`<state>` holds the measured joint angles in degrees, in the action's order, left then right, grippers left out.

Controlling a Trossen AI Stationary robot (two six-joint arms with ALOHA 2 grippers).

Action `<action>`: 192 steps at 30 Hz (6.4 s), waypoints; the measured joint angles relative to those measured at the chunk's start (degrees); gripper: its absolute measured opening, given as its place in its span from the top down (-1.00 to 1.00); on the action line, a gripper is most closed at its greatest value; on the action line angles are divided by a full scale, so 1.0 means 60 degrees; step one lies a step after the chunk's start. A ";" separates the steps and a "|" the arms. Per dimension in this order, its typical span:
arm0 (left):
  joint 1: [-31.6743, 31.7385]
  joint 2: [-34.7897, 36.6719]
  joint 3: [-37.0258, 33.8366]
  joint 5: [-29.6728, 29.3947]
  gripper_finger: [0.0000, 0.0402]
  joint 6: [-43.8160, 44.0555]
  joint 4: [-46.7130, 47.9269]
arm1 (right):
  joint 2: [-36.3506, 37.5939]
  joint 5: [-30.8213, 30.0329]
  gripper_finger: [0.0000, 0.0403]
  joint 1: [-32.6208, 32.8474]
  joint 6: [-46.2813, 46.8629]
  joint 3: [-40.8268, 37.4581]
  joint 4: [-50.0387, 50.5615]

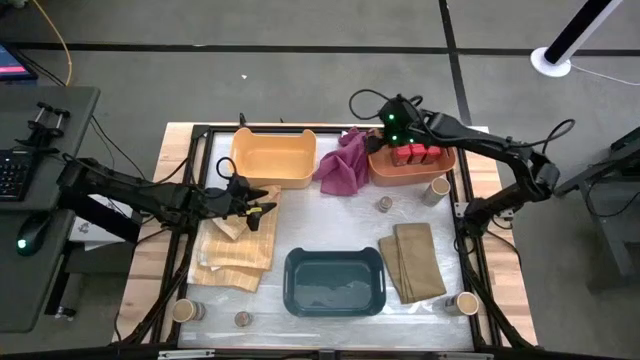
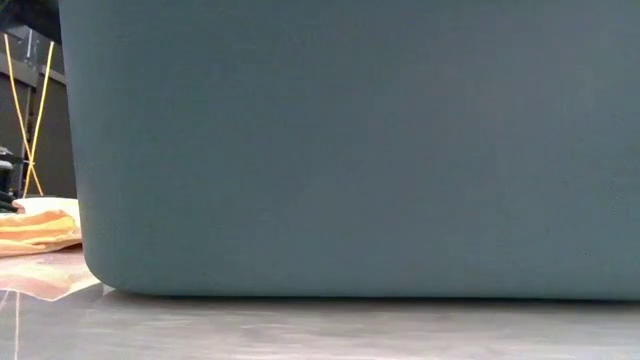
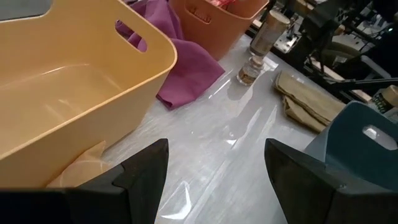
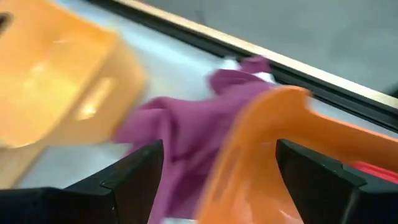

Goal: Sort spices by type
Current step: Put the top right brown seasoning bottle into the yellow bin

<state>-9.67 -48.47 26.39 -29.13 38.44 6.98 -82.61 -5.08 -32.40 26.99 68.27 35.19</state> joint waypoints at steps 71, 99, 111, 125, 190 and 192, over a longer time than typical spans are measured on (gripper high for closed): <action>-0.0211 -0.1188 0.0907 0.1498 -0.24 0.1036 -0.2934 | 0.2211 0.0448 -0.52 0.0496 0.1424 -0.1526 0.7634; -0.0208 -0.1188 0.0907 0.1509 -0.24 0.0903 -0.2935 | 0.2211 -0.0138 -0.52 -0.1771 0.0191 -0.1526 0.7741; -0.0208 -0.1188 0.0907 0.1509 -0.24 0.0827 -0.2934 | 0.2211 0.0062 -0.69 -0.1764 -0.0272 -0.1526 0.7861; -0.0208 -0.1188 0.0907 0.1505 -0.24 0.0827 -0.2932 | 0.2208 0.0184 -0.87 -0.1725 -0.0045 -0.1526 0.7903; 0.0241 -0.1148 0.1396 0.1137 -0.24 -0.1530 -0.5731 | 0.2845 0.0751 -0.35 -0.1725 0.1034 -0.3657 0.6494; 0.0376 -0.1097 0.1730 0.1231 -0.24 -0.2009 -0.5695 | 0.2849 0.0801 -0.35 -0.1528 0.1034 -0.3654 0.6494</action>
<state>-7.42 -55.05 36.77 -21.74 26.38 -27.19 -65.52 -0.28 -41.56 33.19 46.35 74.15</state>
